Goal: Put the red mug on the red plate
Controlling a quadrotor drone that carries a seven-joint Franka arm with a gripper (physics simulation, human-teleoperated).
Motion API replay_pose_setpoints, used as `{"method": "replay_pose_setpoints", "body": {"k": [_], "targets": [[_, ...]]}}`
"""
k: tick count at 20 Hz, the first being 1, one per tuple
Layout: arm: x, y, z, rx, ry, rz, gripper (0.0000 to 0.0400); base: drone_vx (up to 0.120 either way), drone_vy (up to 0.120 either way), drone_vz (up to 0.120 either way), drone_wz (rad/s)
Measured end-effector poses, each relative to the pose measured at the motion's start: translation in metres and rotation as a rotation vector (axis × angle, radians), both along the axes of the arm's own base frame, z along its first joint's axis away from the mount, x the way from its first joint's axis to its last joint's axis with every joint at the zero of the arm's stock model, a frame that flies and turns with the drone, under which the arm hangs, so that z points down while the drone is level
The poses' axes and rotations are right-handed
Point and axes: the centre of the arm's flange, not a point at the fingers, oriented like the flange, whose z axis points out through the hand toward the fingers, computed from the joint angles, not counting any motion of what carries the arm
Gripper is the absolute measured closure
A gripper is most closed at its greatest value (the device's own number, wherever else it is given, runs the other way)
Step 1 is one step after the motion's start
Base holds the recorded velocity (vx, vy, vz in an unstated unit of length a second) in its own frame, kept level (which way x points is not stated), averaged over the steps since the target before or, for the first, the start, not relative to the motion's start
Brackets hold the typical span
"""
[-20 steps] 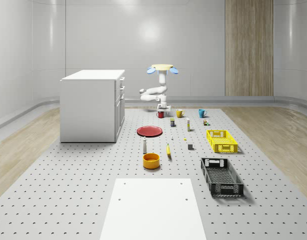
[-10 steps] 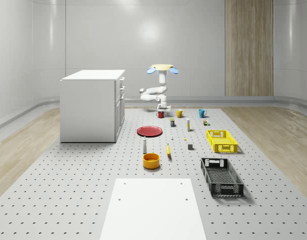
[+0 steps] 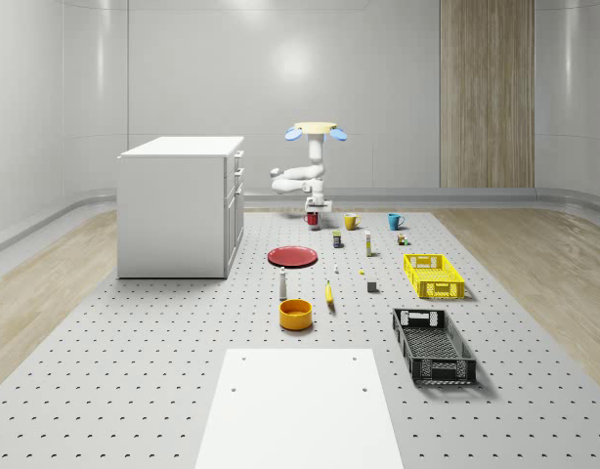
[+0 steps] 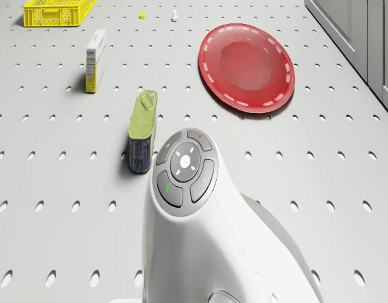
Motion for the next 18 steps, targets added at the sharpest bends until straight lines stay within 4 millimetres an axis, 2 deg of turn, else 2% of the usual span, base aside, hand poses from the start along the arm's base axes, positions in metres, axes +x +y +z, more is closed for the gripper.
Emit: {"method": "replay_pose_setpoints", "body": {"k": [5,8,12,18], "targets": [[0.0000,0.0000,-0.0044,0.000,0.000,0.000,0.0299,0.120,-0.104,0.112,0.000],[0.0000,0.0000,-0.0054,0.000,0.000,0.000,0.0300,0.120,0.000,0.000,0.000],[0.0000,0.0000,-0.0061,0.000,0.000,0.000,0.0300,0.120,-0.110,0.000,0.000],[0.0000,0.0000,-0.0064,0.000,0.000,0.000,0.0300,0.120,0.000,0.000,0.000]]}}
